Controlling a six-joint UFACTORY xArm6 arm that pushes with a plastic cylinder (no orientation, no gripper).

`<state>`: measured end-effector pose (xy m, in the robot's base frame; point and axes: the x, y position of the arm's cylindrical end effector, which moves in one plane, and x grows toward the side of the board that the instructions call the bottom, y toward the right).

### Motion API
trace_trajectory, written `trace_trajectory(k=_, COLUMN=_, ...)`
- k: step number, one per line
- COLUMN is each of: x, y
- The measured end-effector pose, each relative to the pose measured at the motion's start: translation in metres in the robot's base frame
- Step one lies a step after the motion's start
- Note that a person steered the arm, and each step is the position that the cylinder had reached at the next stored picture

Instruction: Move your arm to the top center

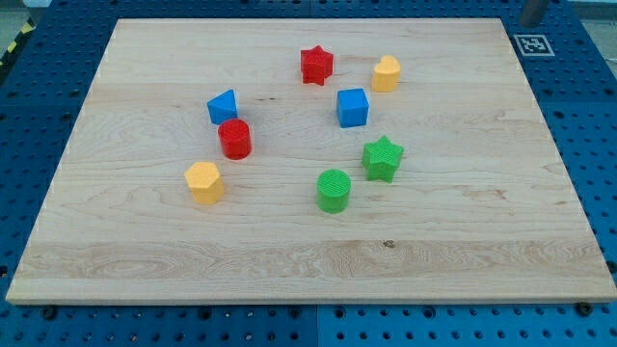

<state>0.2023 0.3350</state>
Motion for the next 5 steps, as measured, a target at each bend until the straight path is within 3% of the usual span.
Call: trace_trajectory(k=5, x=0.011, y=0.000)
